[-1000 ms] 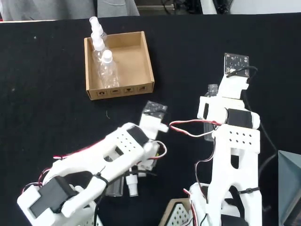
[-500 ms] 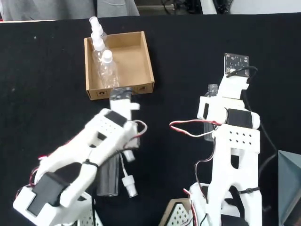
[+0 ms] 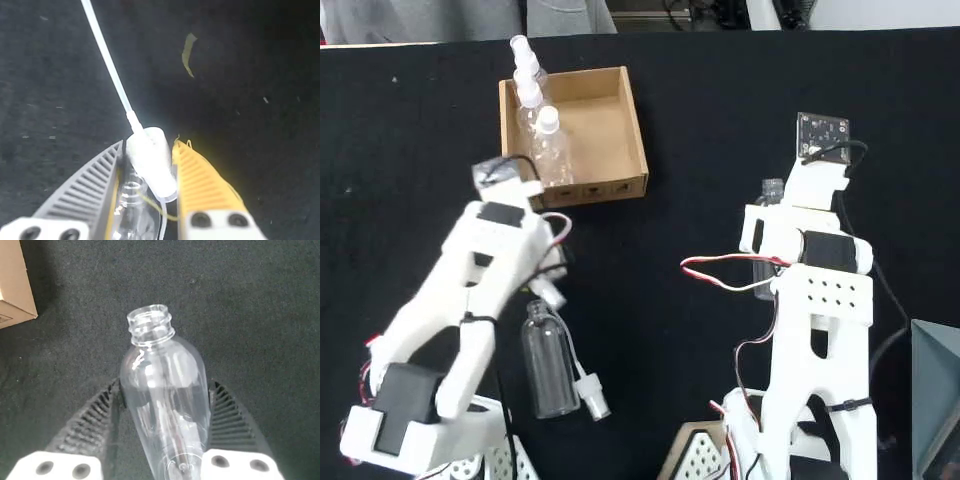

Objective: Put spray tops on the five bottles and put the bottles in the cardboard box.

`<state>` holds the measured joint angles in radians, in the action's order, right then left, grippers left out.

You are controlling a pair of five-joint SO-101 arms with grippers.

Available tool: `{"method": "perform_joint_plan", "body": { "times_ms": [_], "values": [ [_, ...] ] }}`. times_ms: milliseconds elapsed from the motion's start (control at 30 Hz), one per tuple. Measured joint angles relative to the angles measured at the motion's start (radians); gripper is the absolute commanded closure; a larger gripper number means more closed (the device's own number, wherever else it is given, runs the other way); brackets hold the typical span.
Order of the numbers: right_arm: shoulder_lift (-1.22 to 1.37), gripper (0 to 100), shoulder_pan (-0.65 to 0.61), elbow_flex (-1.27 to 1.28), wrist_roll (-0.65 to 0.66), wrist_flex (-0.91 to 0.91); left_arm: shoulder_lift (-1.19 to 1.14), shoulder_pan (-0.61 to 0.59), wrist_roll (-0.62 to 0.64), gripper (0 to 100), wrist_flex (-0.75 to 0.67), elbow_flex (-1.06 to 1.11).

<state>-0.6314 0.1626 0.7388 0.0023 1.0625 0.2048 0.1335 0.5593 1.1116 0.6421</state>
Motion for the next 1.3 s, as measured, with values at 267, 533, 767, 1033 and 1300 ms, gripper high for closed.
{"method": "perform_joint_plan", "body": {
  "times_ms": [267, 533, 767, 1033, 1300],
  "values": [
    [0.000, 85.8, 0.000, 0.000, 0.000, 0.000, 0.000, -0.092, 0.002, 93, 0.008, -0.008],
    [0.000, 85.8, 0.000, 0.000, 0.000, 0.000, 0.000, -0.183, 0.002, 85, 0.008, -0.008],
    [0.000, 85.8, 0.000, 0.000, 0.000, 0.000, 0.000, -0.264, 0.069, 72, 0.029, -0.014],
    [0.000, 85.8, 0.000, 0.000, 0.000, 0.000, 0.000, -0.278, 0.109, 74, 0.069, -0.040],
    [0.000, 85.8, 0.000, 0.000, 0.000, 0.000, 0.000, -0.278, 0.048, 82, 0.089, -0.072]
  ]
}}
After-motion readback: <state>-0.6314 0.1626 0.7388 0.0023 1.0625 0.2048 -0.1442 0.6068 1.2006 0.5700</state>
